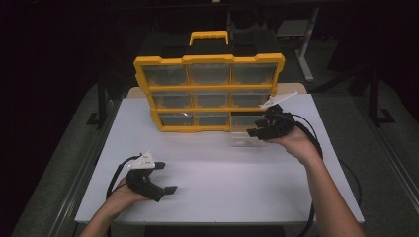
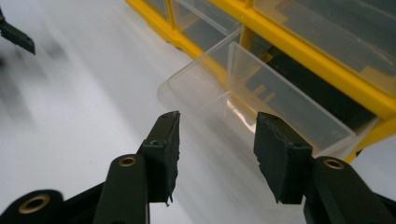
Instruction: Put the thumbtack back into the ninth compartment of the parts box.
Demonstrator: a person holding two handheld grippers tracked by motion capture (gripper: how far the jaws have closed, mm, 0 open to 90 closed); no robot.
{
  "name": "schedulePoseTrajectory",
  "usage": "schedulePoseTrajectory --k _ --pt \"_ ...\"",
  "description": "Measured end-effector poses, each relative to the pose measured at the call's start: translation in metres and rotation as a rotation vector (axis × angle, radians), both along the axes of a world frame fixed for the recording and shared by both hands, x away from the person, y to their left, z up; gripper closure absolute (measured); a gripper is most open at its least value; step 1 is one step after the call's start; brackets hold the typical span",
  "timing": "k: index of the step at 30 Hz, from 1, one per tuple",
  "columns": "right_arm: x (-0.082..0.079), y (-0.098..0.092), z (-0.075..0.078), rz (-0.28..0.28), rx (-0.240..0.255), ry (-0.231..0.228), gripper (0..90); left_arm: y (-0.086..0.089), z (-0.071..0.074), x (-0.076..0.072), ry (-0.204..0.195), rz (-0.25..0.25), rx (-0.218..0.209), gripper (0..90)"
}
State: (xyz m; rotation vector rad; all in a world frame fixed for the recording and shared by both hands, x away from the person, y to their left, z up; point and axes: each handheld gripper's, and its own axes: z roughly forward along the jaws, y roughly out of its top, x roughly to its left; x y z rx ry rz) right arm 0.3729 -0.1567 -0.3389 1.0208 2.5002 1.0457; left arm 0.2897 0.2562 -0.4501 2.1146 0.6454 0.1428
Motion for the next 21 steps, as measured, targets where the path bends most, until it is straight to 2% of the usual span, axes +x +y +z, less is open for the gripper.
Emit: schedulePoseTrajectory --k 10,14,21 --pt "-0.029 -0.006 -0.012 0.010 0.007 -0.017 39.0 0.000 0.000 0.000 0.001 0.002 0.002 0.0" --pt "-0.040 -0.008 -0.024 0.022 0.015 -0.017 33.2 0.001 0.000 -0.001 0.000 0.001 0.002 0.0" --pt "-0.054 -0.013 -0.043 -0.003 0.050 -0.040 20.3 0.001 0.000 -0.001 0.000 -0.002 0.004 0.0"
